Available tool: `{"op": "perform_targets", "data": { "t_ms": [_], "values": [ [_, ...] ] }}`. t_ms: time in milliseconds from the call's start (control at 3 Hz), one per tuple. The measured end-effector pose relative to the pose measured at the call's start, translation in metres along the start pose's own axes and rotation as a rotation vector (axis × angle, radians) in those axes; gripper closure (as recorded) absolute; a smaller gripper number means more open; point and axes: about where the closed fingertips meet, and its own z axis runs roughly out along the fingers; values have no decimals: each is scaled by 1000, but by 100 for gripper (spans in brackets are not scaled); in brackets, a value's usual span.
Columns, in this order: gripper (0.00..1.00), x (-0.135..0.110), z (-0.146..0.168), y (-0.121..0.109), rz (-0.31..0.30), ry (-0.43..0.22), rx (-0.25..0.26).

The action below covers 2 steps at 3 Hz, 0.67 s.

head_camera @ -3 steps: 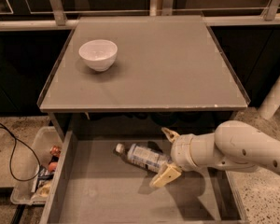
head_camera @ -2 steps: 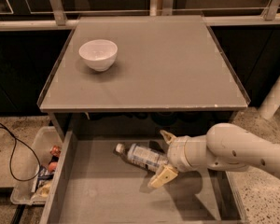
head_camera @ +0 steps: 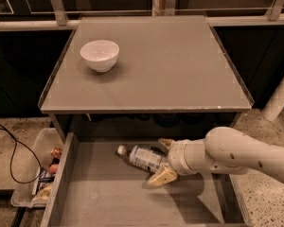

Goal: Pick blue plastic bottle from top drawer and place on counter

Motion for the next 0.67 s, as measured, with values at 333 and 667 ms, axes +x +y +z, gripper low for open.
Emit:
{"op": "perform_targets", "data": {
  "t_ms": [333,667],
  "values": [
    [43,0,0,0,0,0,0],
    [66,0,0,0,0,0,0]
  ]
}}
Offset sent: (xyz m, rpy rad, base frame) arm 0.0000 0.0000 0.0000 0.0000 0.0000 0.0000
